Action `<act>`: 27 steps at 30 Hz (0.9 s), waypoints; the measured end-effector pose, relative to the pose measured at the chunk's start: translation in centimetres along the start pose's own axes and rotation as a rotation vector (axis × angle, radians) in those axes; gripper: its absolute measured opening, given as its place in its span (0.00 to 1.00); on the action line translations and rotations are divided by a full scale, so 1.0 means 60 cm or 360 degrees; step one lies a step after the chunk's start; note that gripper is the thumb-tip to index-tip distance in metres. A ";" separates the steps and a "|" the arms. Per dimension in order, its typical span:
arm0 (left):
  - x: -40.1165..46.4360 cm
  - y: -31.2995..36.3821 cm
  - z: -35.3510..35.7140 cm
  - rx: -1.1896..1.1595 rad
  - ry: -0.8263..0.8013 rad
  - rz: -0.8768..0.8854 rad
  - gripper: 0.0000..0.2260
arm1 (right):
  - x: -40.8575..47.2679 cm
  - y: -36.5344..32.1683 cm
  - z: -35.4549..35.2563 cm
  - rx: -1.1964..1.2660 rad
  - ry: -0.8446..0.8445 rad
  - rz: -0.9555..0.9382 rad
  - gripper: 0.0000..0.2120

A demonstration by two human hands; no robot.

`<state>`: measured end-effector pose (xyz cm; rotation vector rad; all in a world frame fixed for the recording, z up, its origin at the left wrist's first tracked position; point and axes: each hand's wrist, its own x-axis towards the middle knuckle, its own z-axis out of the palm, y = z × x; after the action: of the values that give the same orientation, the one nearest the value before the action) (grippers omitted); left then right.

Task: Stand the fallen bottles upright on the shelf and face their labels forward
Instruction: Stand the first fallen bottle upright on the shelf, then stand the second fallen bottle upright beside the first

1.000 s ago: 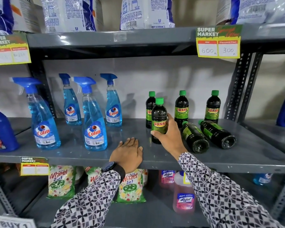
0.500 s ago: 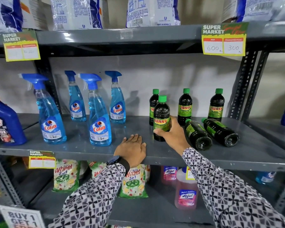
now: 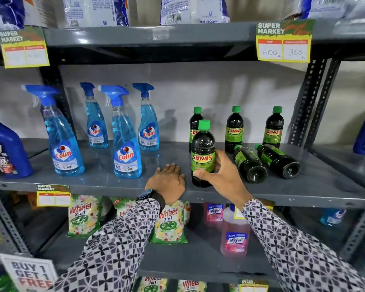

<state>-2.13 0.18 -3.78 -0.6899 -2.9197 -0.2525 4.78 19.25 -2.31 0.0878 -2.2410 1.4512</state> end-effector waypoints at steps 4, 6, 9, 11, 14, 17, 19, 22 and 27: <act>0.000 0.000 0.000 -0.0011 0.0025 0.0006 0.27 | -0.007 0.000 -0.001 0.0004 0.0008 -0.0011 0.39; 0.000 -0.001 0.000 -0.0010 0.0032 0.0006 0.27 | -0.010 0.000 -0.001 -0.0002 0.0011 0.0001 0.37; 0.000 -0.001 0.000 -0.0003 0.0033 0.0011 0.27 | -0.015 -0.005 0.000 -0.0003 0.0008 0.0025 0.36; -0.001 0.000 0.000 0.0001 0.0038 0.0017 0.27 | -0.020 -0.011 -0.002 0.0003 -0.0027 0.0027 0.37; -0.003 0.000 -0.001 0.0013 0.0034 0.0033 0.27 | -0.030 -0.035 -0.021 -0.0058 -0.0030 -0.0015 0.39; -0.002 0.000 -0.001 0.0016 0.0028 0.0030 0.27 | -0.017 -0.058 -0.070 -0.0433 0.0434 -0.0216 0.29; -0.001 0.000 0.000 0.0025 0.0022 0.0031 0.27 | 0.012 -0.060 -0.119 -0.0924 0.0663 -0.0210 0.20; 0.002 -0.001 0.001 0.0032 0.0007 0.0034 0.27 | 0.053 -0.053 -0.177 -0.1326 0.0307 0.0325 0.18; 0.002 -0.004 0.003 0.0040 -0.0005 0.0041 0.28 | 0.075 -0.052 -0.197 -0.0720 -0.0129 0.0929 0.18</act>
<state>-2.36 0.07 -3.95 -0.7239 -2.9094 -0.2119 5.79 29.09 6.16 -0.7148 -2.7408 1.1549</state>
